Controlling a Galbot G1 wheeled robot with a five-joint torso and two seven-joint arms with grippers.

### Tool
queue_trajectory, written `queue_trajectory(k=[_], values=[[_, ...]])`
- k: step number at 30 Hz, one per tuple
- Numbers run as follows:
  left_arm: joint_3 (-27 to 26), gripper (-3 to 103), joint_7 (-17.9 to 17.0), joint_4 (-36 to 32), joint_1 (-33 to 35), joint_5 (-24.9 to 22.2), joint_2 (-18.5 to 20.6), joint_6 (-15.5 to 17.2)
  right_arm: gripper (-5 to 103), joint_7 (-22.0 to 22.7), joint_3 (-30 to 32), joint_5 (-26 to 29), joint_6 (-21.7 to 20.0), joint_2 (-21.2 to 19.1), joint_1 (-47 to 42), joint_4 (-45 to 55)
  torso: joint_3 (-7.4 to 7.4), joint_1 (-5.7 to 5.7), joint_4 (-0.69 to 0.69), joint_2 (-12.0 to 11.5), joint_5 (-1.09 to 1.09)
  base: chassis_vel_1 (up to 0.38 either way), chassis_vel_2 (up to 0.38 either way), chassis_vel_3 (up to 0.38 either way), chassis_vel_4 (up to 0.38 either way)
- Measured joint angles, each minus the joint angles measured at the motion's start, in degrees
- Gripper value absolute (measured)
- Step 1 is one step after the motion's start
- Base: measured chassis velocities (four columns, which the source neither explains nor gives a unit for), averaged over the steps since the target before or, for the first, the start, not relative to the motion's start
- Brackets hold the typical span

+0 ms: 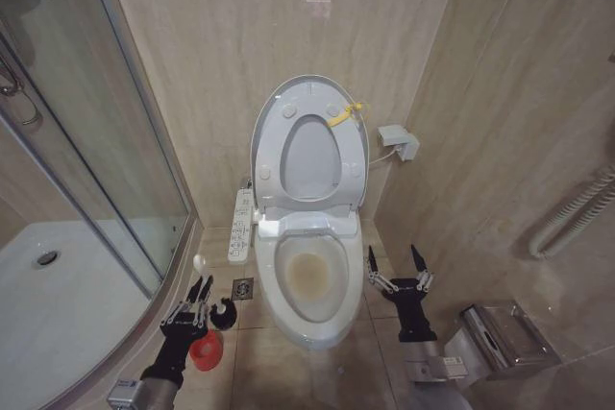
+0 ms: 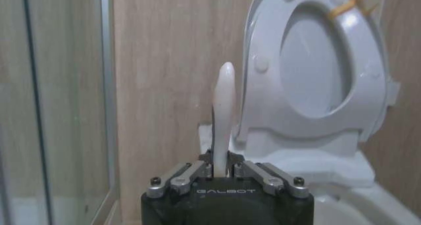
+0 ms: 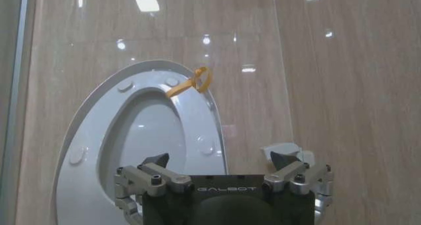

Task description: Open the toilet lid, clean the toilet bowl with a toilet brush, close the toilet lid, and flush.

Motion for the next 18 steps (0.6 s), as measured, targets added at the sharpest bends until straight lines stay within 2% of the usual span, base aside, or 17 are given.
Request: queue_trajectory(k=[11,18], values=[[-1.06,14,0.75,6.94,-4.15,-1.12,-2.11,1.05,100,1.61,0.02,0.24,-1.61,1.96,2.69,-2.39,0.00,0.00,0.02,0.00,0.01,0.000,0.000,0.000,0.000],[-0.70,14,2.19,17.79,-9.90,-3.33,-2.59,-1.41,100,2.03,0.02,1.06,-2.80,1.78,4.59,-3.31,0.00,0.00,0.00,0.00,0.01,0.000,0.000,0.000,0.000]])
